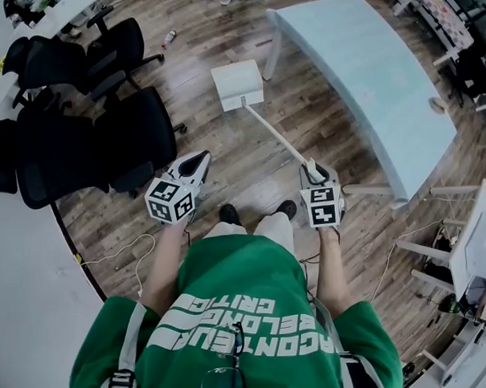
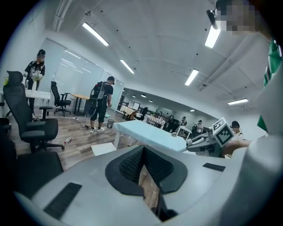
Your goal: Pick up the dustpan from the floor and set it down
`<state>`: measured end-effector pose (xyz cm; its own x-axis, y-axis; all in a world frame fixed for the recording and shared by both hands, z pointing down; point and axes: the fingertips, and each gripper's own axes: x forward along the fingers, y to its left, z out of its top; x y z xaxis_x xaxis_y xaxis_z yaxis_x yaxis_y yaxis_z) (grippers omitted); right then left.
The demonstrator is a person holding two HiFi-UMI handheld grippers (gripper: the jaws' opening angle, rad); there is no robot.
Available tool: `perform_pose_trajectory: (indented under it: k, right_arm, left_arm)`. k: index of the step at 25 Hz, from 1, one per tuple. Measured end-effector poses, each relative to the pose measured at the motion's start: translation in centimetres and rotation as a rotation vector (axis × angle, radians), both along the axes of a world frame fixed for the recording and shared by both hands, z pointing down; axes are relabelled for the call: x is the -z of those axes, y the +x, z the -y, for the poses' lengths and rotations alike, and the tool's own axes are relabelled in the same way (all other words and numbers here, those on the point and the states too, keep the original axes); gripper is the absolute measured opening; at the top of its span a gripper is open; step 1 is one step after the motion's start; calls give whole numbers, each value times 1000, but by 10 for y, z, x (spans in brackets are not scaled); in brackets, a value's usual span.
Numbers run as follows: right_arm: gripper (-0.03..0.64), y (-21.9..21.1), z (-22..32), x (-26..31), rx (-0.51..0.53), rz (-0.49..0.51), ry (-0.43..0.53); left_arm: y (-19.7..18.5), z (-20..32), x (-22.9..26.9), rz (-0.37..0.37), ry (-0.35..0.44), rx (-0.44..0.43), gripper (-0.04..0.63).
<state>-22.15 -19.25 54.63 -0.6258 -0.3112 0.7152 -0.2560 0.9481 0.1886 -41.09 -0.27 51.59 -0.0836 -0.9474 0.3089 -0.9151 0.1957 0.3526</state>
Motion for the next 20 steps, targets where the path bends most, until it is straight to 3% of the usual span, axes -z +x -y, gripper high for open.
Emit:
perform_pose_trajectory:
  k: [9, 20]
  right_arm:
    - [115, -8, -5, 74, 18, 107, 76]
    - [117, -6, -8, 77, 22, 71, 119]
  left_arm:
    - [5, -3, 5, 7, 11, -1, -8]
    - [6, -5, 4, 3, 7, -7, -8]
